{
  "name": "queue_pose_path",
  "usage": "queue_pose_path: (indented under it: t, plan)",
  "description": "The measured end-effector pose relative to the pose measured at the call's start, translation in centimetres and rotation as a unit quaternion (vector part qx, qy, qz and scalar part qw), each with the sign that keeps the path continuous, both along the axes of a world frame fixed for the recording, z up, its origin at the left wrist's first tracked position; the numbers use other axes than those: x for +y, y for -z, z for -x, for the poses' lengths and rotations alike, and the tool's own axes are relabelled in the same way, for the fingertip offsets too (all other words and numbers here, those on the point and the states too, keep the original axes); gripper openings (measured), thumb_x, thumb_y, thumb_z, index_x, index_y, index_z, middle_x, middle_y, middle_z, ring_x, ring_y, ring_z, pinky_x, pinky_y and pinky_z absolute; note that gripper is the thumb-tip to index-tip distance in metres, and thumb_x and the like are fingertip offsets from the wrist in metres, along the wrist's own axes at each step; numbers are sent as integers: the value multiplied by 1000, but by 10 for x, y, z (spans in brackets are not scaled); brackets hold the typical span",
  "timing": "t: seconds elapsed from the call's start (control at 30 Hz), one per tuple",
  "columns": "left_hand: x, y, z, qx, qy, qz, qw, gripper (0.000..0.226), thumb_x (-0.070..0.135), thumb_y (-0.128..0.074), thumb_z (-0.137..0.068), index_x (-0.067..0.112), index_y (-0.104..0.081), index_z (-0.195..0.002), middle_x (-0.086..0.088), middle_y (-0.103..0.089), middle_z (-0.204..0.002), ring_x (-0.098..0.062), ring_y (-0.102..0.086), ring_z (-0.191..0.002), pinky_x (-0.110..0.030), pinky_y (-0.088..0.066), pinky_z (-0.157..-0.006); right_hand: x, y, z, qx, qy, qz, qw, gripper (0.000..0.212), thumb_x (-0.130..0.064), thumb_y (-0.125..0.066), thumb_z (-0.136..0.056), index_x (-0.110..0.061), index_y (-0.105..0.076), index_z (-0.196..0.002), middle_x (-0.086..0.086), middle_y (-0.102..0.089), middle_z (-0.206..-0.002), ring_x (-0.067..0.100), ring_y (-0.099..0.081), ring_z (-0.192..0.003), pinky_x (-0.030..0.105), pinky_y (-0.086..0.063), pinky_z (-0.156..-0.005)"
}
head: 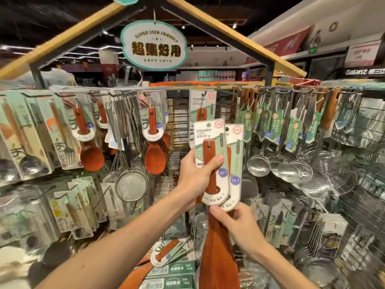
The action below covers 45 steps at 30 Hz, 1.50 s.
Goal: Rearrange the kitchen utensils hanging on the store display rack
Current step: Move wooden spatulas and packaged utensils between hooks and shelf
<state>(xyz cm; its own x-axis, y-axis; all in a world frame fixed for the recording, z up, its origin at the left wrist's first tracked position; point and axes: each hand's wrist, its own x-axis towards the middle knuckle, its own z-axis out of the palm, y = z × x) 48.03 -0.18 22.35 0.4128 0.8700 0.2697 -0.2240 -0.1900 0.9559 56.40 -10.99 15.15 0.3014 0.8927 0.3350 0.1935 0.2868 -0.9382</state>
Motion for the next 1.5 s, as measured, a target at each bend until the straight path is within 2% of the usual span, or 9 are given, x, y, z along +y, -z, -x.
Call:
queue_pose_path:
  t: [0.17,0.3,0.47,0.67,0.8,1.07,1.2,1.33,1.5]
  plan:
    - [4,14,17,15,-9,0,1000,25,10,-75,-86,14,-67,-109,1,-78,-98,-17,-75,-89,-33,-60,-76,16,-21,-5,50,48,-31,997,33,-37,-59,-89,-20,-66,-116,-9,-76,-106,8,-71,-98,23,-56,-82]
    - [8,21,29,47,-22,-24,998,24,11,-76,-86,18,-67,-107,3,-77,-100,-15,-74,-91,-36,-59,-81,28,-23,-5,60,62,-31,996,18,-21,-58,-97,-19,-68,-112,-5,-77,-104,13,-73,-98,31,-59,-85]
    - [20,31,55,128,-90,-104,982,35,21,-78,-84,27,-64,-115,12,-75,-104,-6,-71,-97,-42,-57,-91,40,-23,-10,52,82,-28,995,15,-20,-57,-98,-21,-69,-107,-9,-77,-99,12,-73,-95,29,-58,-82]
    - [23,29,82,183,-133,-145,963,66,58,-69,-82,23,-53,-135,7,-67,-124,-12,-65,-111,-36,-55,-93,57,-60,-32,-22,124,-64,990,21,-20,-57,-99,-38,-56,-108,-10,-71,-109,8,-70,-97,40,-58,-89]
    - [17,25,90,121,-134,-128,975,17,31,-63,-95,27,-58,-111,8,-73,-94,-3,-70,-72,-19,-55,-58,74,-104,-35,-50,146,-122,981,12,-23,-59,-98,-34,-59,-102,-12,-70,-103,7,-70,-94,42,-58,-87]
    - [8,15,90,78,-121,-140,980,24,35,-64,-91,29,-62,-114,13,-74,-101,-3,-71,-90,-27,-57,-77,118,-133,-33,-41,176,-98,979,11,-40,-58,-97,-30,-62,-95,0,-74,-96,20,-73,-85,50,-60,-79]
    - [3,9,89,58,-122,-148,980,14,30,-62,-95,32,-60,-108,14,-74,-98,0,-71,-86,-17,-55,-69,133,-127,-34,-28,186,-63,980,17,-40,-57,-97,-25,-62,-102,-1,-73,-97,19,-72,-86,45,-59,-82]
    - [-1,4,88,62,-127,-168,976,14,32,-61,-96,36,-60,-109,19,-73,-98,-2,-71,-88,-25,-59,-73,143,-124,-37,-7,174,-50,984,25,-36,-56,-99,-18,-63,-115,-2,-72,-96,15,-71,-82,38,-60,-77]
    - [-4,1,86,61,-128,-175,974,17,31,-60,-96,31,-60,-113,19,-73,-96,-2,-71,-84,-21,-58,-67,160,-125,-43,-21,158,-9,987,25,-41,-52,-100,-18,-56,-108,3,-70,-101,22,-70,-90,43,-58,-84]
